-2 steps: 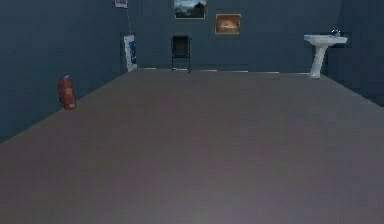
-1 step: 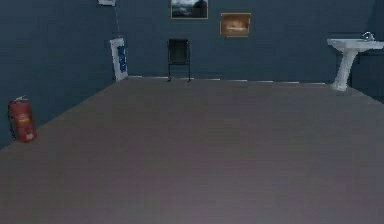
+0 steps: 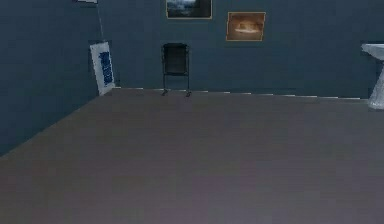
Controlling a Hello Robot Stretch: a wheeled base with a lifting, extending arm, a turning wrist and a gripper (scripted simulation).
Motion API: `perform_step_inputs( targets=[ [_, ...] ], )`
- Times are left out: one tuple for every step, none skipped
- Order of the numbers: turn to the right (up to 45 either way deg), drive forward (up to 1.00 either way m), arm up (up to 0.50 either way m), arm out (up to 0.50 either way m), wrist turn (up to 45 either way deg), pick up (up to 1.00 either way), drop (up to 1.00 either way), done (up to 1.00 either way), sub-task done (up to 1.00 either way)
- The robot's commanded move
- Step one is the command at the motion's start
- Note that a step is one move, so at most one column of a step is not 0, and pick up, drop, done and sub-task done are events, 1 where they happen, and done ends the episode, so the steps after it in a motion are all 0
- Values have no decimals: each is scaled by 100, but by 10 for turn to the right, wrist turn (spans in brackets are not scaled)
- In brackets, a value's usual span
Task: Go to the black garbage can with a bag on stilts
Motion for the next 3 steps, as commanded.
perform_step_inputs(
  targets=[
    [0,100,0,0,0,0,0,0,0],
    [0,100,0,0,0,0,0,0,0],
    [30,0,0,0,0,0,0,0,0]
  ],
)
